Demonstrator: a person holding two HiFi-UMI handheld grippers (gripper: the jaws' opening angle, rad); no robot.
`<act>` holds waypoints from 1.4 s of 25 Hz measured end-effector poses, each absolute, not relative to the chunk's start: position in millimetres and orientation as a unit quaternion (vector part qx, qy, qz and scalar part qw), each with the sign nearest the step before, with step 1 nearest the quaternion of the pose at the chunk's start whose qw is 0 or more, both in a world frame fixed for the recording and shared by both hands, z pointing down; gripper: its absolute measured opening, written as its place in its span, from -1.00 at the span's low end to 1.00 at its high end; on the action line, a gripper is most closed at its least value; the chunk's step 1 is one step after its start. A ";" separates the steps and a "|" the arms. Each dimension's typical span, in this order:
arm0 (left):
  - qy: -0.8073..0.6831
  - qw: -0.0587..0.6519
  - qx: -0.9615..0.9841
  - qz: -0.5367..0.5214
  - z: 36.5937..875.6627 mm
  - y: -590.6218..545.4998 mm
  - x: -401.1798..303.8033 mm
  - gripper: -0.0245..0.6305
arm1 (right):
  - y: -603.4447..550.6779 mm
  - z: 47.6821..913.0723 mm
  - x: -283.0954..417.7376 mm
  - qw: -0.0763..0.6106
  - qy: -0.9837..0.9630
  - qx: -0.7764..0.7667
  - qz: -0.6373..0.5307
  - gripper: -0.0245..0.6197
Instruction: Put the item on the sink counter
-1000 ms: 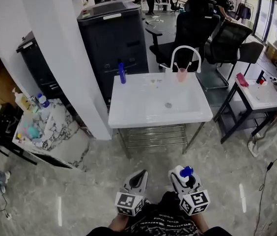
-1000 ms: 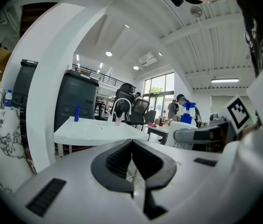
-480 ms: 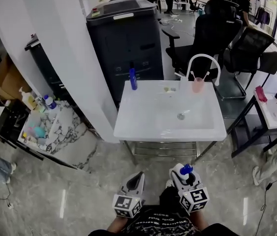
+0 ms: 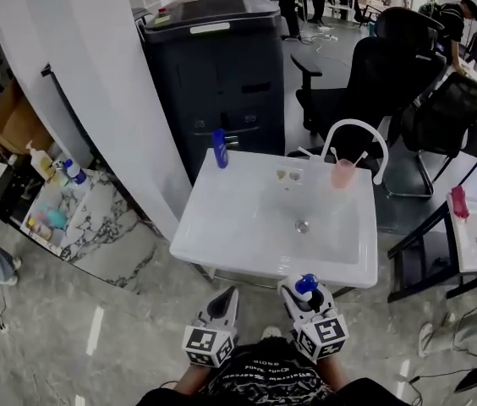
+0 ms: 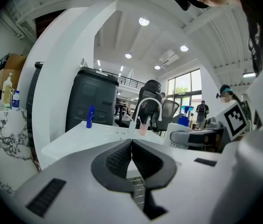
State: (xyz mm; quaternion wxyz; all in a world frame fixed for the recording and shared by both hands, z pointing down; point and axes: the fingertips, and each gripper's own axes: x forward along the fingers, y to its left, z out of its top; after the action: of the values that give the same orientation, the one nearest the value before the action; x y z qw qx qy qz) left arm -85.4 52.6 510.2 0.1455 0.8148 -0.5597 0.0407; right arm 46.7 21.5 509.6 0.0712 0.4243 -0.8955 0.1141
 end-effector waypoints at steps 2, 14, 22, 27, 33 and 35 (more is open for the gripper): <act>-0.565 0.144 0.812 0.032 508.4 34.9 -72.1 -0.90 | 1.1 504.6 58.3 0.075 -0.901 0.414 0.103 -0.30; -0.582 0.145 0.800 0.032 506.6 -23.8 -59.7 -0.90 | -69.5 491.4 78.0 0.066 -0.904 0.412 0.097 -0.30; -0.581 0.152 0.799 0.030 508.1 -63.7 -80.5 -0.90 | -132.7 463.6 59.4 0.065 -0.901 0.422 0.076 -0.30; -0.567 0.148 0.809 0.039 507.4 -93.0 -89.1 -0.90 | -184.7 449.1 40.2 0.061 -0.900 0.426 0.062 -0.30; -0.563 0.152 0.811 0.053 510.6 -124.0 -108.3 -0.90 | -244.4 439.4 15.1 0.051 -0.899 0.431 0.056 -0.30; -0.563 0.154 0.810 0.058 512.2 -133.3 -114.3 -0.90 | -266.0 439.1 9.0 0.050 -0.898 0.435 0.054 -0.30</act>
State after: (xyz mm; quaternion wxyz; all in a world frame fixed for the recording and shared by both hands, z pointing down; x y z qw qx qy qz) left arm -114.3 -133.3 512.2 0.1538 0.8099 -0.5631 0.0578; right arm 9.0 -266.0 439.1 0.0501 0.4345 -0.8977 0.0539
